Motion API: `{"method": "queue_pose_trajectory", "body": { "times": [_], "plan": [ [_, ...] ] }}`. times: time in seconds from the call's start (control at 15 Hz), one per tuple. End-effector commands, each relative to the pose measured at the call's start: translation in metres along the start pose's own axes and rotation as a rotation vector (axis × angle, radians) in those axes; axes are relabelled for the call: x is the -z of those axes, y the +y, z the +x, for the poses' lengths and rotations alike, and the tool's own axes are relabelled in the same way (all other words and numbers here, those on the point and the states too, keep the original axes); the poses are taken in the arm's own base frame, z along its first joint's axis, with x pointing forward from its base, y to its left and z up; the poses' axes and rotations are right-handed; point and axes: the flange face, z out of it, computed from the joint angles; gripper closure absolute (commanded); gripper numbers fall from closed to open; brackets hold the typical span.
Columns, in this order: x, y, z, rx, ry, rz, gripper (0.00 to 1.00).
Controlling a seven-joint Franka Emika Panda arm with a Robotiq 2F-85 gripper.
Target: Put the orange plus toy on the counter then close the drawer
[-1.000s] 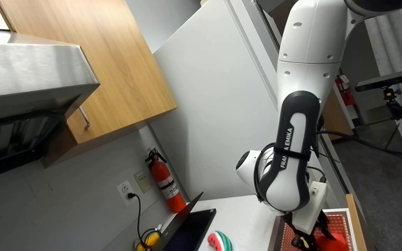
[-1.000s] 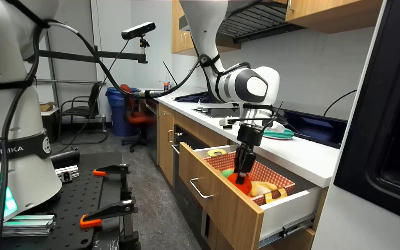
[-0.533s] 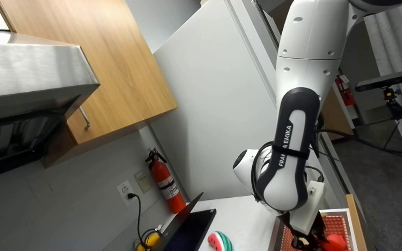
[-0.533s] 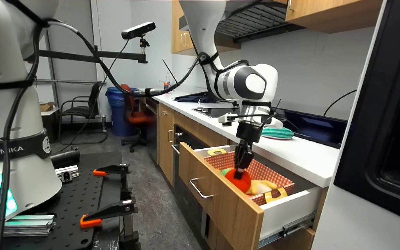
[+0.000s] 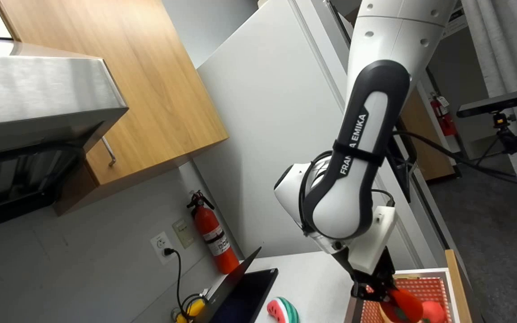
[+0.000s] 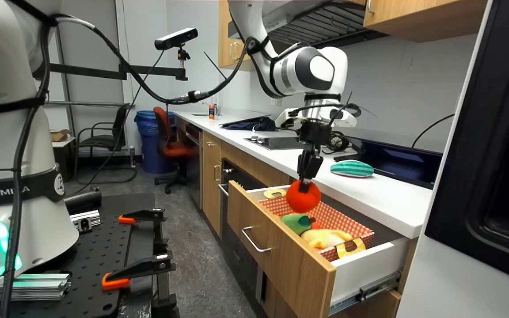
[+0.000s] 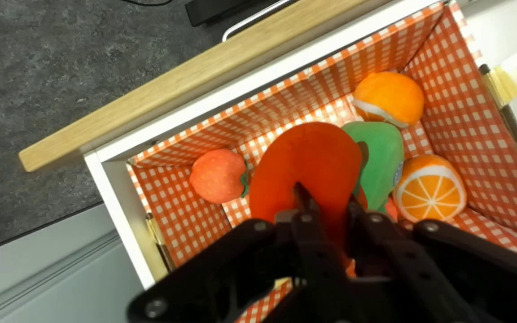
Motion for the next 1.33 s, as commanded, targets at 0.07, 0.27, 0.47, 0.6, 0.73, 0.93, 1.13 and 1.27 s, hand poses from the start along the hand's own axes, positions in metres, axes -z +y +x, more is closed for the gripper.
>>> {"method": "queue_pose_trajectory", "body": {
  "times": [0.07, 0.27, 0.47, 0.6, 0.73, 0.93, 1.13, 1.27],
  "plan": [
    [0.058, 0.008, -0.011, 0.010, 0.059, -0.038, 0.96],
    [0.092, 0.010, -0.002, 0.020, 0.127, -0.077, 0.96],
    [0.118, 0.009, 0.014, 0.025, 0.190, -0.091, 0.96],
    [0.130, 0.006, 0.025, 0.028, 0.222, -0.092, 0.96],
    [0.141, 0.001, 0.035, 0.030, 0.251, -0.088, 0.96],
    [0.149, -0.011, 0.050, 0.032, 0.275, -0.073, 0.96],
    [0.151, -0.023, 0.063, 0.037, 0.288, -0.066, 0.96],
    [0.150, -0.031, 0.071, 0.042, 0.293, -0.066, 0.96]
  ]
}}
